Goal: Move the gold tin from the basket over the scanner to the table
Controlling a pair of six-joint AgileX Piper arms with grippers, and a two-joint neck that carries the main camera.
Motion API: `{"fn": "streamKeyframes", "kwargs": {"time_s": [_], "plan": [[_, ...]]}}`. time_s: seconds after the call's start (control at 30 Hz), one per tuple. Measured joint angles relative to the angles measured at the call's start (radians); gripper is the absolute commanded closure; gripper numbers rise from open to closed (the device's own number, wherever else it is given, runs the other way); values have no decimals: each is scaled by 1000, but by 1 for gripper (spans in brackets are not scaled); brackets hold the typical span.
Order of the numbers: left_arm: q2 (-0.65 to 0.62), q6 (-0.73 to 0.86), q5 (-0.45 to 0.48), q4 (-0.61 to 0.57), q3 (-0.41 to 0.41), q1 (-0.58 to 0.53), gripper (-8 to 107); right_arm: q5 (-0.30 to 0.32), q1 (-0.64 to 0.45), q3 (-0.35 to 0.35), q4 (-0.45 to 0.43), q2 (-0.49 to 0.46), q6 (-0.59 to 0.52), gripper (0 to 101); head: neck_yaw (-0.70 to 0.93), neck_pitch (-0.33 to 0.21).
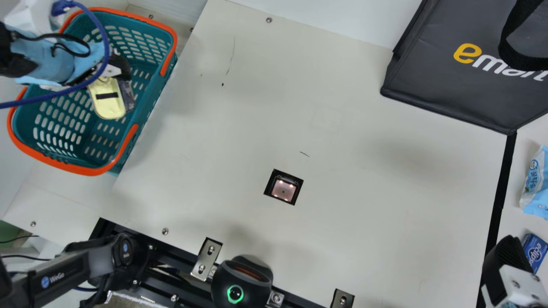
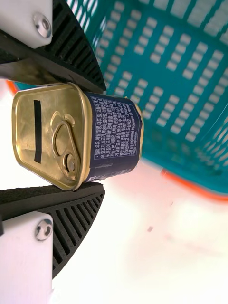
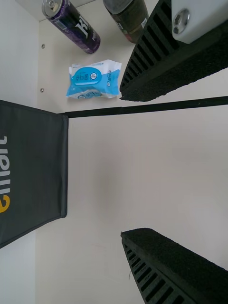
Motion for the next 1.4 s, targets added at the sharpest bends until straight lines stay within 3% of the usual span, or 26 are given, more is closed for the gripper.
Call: {"fn": "streamKeyframes", "kwargs": {"time_s": [0.53,1.4], "plan": [[-53,-141,0,-77,81,-199,107,1,0,0,0,0,0,6,2,0],[-104,-392,0,-8,140,-669,107,1,0,0,0,0,0,6,0,-2]]}}
